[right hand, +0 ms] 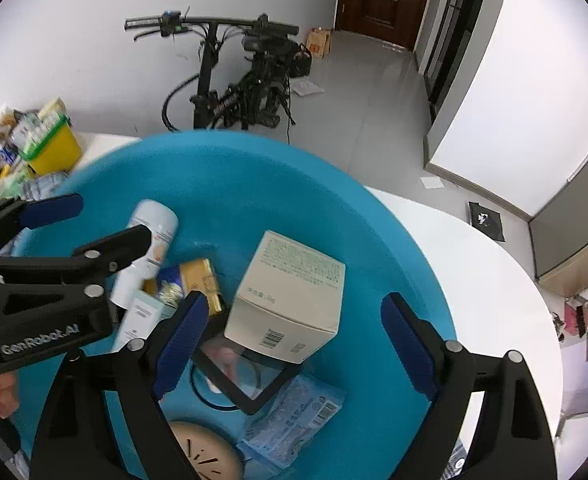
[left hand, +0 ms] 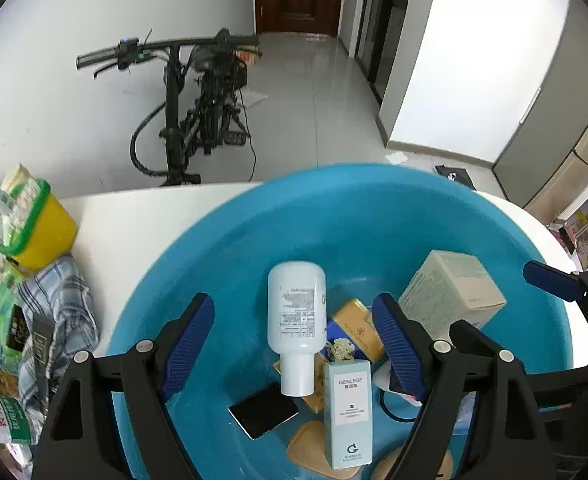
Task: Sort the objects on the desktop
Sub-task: 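Open the left tool to drop the bottle into the basin while the right tool releases the box, then raise both open tools away from the basin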
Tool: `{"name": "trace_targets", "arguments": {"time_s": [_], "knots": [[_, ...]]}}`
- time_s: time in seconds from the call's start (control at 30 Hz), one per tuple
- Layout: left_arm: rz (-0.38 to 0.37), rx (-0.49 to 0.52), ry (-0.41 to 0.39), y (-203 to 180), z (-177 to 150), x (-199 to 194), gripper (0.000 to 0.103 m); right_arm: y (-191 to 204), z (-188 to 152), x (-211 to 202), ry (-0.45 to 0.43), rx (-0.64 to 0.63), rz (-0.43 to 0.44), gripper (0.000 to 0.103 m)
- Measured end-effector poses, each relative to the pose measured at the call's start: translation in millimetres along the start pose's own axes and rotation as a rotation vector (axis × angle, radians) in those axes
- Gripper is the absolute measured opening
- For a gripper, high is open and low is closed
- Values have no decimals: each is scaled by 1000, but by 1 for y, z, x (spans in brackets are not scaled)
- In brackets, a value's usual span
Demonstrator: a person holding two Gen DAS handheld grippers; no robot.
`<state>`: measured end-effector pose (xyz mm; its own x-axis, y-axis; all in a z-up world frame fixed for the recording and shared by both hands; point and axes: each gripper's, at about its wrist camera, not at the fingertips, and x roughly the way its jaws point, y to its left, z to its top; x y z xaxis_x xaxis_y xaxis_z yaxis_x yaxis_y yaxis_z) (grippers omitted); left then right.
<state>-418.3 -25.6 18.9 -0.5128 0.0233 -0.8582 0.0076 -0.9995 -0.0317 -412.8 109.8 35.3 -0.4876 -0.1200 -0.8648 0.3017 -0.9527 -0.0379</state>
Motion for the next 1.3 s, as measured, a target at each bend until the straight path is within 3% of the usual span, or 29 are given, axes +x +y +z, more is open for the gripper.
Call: {"name": "trace_targets", "arguments": {"time_s": [0.27,0.37,0.6,0.67,0.83,0.93,1.3], "knots": [[-17,-30,-226,5,-1,-41,84,-8,1,-25,-176,92,-35,88],[-6,-32,-331,9,-3,-56,87,-13,2,-32,-257,136,-37,96],[3,-75,-462,23,-4,-76,88,-21,0,-45,-413,174,-34,102],[18,-86,-497,25,-7,-82,101,-20,-1,-49,-456,180,-54,102],[47,-70,-636,28,-17,-101,103,-27,0,-57,-506,204,-54,103],[80,-40,-644,26,-18,-108,103,-28,2,-62,-517,207,-71,103],[32,-9,-591,17,-48,-154,103,-21,-34,-117,-584,153,-37,103]]}}
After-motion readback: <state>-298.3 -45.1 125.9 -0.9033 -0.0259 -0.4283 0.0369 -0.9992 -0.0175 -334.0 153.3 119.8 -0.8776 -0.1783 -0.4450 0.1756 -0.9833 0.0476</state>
